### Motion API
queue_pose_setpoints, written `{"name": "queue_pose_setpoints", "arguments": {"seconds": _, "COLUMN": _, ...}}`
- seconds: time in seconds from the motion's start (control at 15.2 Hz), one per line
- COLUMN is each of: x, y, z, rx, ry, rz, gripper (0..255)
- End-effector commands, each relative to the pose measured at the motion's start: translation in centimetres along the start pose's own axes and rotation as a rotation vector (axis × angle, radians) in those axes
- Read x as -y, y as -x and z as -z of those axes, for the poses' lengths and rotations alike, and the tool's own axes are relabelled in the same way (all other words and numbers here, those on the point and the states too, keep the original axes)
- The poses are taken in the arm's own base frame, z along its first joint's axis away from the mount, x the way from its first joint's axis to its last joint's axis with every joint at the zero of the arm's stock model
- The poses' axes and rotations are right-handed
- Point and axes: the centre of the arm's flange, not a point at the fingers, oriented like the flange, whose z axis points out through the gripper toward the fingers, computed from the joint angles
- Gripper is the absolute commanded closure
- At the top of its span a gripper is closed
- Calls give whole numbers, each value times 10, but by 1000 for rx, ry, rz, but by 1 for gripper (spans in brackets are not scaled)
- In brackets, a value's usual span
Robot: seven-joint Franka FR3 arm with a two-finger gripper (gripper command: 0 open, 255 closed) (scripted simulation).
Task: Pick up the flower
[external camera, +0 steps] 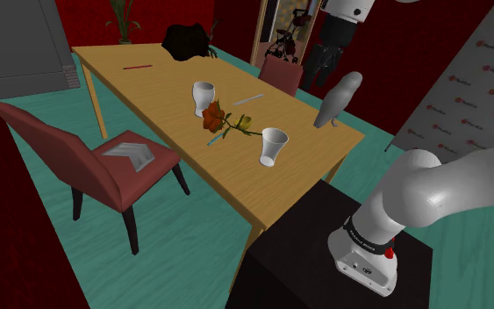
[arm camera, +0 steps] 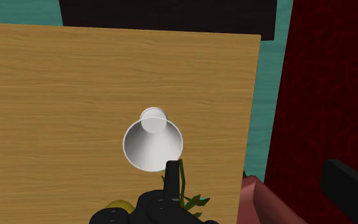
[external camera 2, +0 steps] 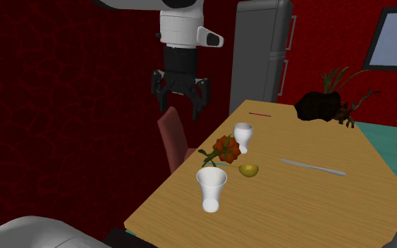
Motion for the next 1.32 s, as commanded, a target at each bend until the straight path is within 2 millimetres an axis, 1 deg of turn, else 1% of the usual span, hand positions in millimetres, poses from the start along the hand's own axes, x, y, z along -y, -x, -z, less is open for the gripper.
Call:
{"name": "queue_pose_setpoints", "arguments": {"seconds": 0.0, "x": 0, "y": 0, "z": 0, "rx": 0, "ry": 0, "rz": 0, "gripper": 0}}
{"name": "queue_pose_setpoints", "arguments": {"seconds": 0.59, "x": 5, "y": -104, "z": -77, "rx": 86, "ry": 83, "rz": 18, "gripper": 0}}
{"name": "queue_pose_setpoints", "arguments": {"seconds": 1.25, "x": 5, "y": -211, "z": -174, "rx": 181, "ry": 176, "rz": 38, "gripper": 0}}
